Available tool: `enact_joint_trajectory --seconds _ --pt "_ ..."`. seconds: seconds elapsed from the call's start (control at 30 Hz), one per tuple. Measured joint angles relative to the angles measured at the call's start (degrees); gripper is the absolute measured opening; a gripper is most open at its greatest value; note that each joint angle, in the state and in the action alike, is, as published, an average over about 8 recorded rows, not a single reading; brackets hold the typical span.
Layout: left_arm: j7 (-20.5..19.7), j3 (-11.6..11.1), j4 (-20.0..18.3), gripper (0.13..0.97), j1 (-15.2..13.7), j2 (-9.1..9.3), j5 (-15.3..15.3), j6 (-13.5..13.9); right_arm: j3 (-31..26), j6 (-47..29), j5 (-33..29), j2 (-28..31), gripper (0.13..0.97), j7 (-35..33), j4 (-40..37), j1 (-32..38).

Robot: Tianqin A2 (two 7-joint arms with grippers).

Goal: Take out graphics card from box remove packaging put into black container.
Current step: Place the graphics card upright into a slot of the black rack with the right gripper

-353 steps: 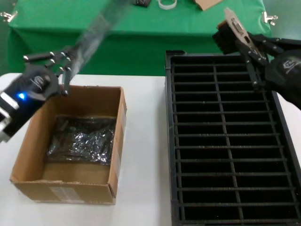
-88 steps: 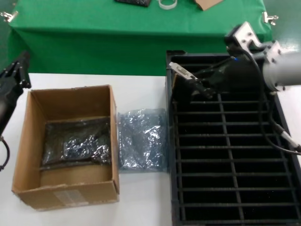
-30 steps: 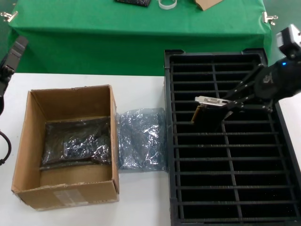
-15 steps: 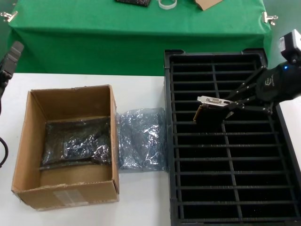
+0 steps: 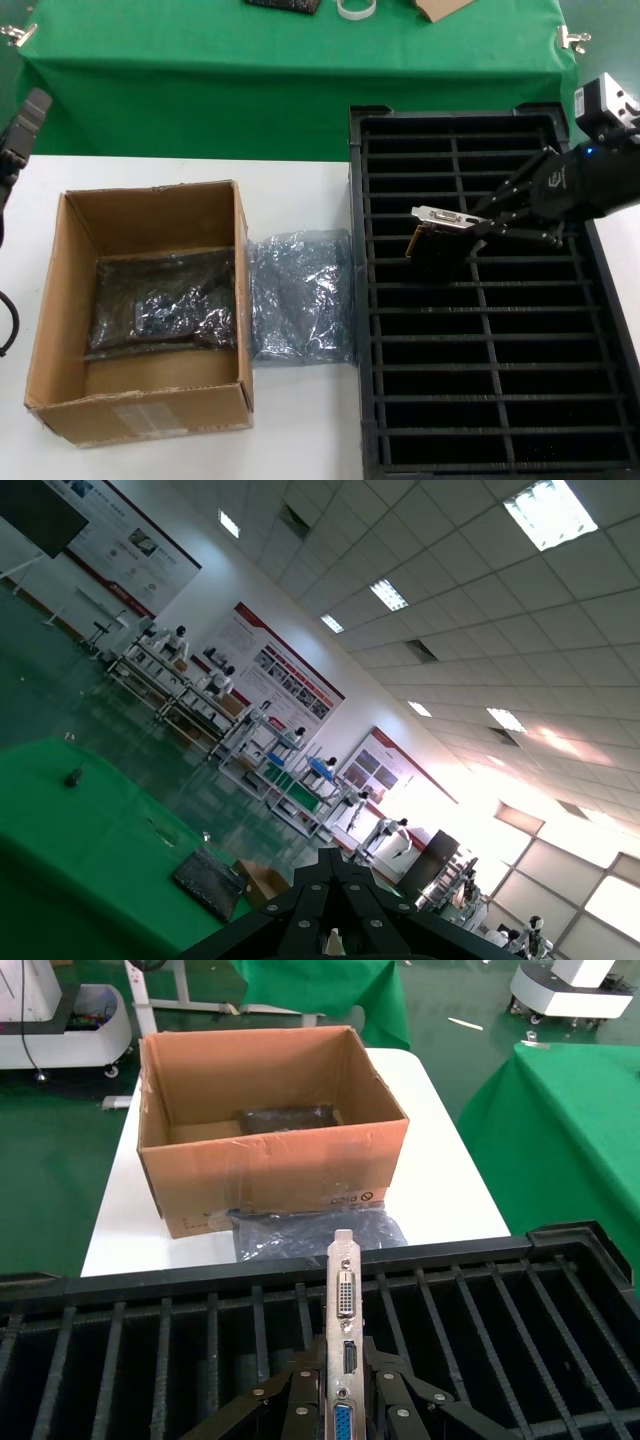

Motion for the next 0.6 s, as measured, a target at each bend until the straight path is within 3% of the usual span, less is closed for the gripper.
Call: enact_joint_trajectory --seconds 0.6 --pt "2.3 -1.0 -2.3 0.138 1.2 -0.97 -0.7 1.2 0.3 1.9 -0.2 -0.4 0.192 -0.9 -0.1 -1.4"
